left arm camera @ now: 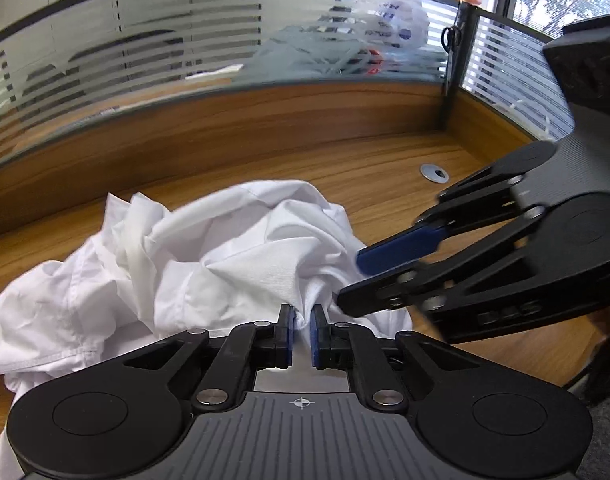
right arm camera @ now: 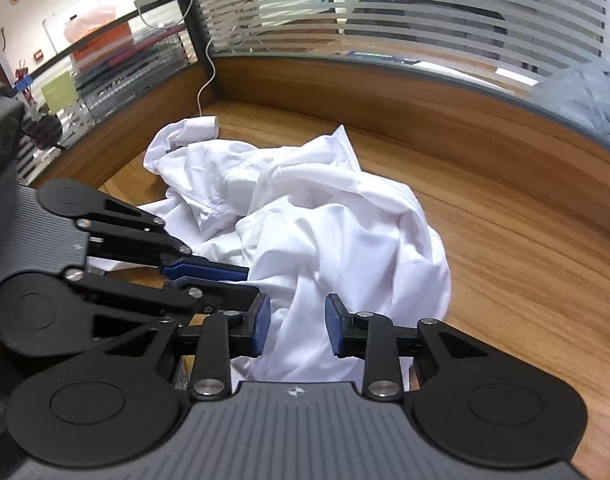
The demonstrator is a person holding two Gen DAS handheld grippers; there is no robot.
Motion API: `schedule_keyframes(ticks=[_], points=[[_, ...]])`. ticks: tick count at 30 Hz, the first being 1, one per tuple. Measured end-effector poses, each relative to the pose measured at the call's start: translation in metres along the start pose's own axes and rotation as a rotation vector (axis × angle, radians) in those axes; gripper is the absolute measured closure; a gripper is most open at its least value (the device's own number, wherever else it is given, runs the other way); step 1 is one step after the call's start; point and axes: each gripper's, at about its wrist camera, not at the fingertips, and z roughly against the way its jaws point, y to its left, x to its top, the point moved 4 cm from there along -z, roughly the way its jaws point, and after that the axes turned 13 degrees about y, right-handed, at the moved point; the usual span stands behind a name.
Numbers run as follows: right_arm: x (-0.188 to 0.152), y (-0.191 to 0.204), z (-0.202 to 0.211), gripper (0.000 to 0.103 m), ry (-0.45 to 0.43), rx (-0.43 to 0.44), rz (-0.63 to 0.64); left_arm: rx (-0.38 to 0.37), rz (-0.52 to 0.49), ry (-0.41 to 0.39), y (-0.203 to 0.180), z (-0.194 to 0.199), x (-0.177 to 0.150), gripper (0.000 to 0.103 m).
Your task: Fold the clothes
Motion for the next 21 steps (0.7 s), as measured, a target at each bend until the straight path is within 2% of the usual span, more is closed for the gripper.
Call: schedule_keyframes(ticks=[1,2,4,6,7,9,10,12,13,14,17,19,21], points=[[0.002,0.0,-0.003,0.092,0.005,-0.028,0.003,0.005,0.009,-0.003,0.003,0.002,-0.001,0.096],[0.003,-0.002,-0.005,0.102,0.003,-0.064,0.002,0.014,0.015,-0.005,0.006,0.005,-0.002,0.096],[0.006,-0.007,-0.006,0.102,-0.005,-0.139,-0.004,0.034,0.026,-0.009,0.011,0.009,-0.004,0.097],[0.006,-0.021,-0.001,0.102,-0.034,-0.219,-0.046,0.019,0.051,0.003,0.018,0.01,-0.01,0.097],[0.005,-0.027,0.003,0.102,-0.046,-0.219,-0.072,0.007,0.062,0.005,0.021,0.01,-0.012,0.096],[0.003,-0.035,0.006,0.102,-0.053,-0.164,-0.113,-0.023,0.065,0.004,0.02,0.012,-0.015,0.094],[0.002,-0.034,0.007,0.102,-0.051,-0.168,-0.103,-0.038,0.065,0.004,0.02,0.013,-0.016,0.09],[0.001,-0.029,0.008,0.102,-0.051,-0.184,-0.071,-0.039,0.054,-0.024,0.019,0.018,-0.013,0.079],[0.001,-0.027,0.009,0.102,-0.054,-0.185,-0.064,-0.037,0.047,-0.04,0.019,0.021,-0.012,0.069],[0.001,-0.026,0.011,0.102,-0.058,-0.179,-0.067,-0.026,0.027,-0.051,0.017,0.022,-0.009,0.064],[0.001,-0.022,0.014,0.102,-0.066,-0.168,-0.071,0.0,-0.034,-0.069,0.013,0.021,0.001,0.06],[0.001,-0.019,0.015,0.102,-0.069,-0.171,-0.068,0.008,-0.074,-0.043,0.009,0.013,0.01,0.058],[0.002,-0.017,0.017,0.101,-0.074,-0.173,-0.067,0.049,-0.104,-0.029,0.006,0.001,0.018,0.058]])
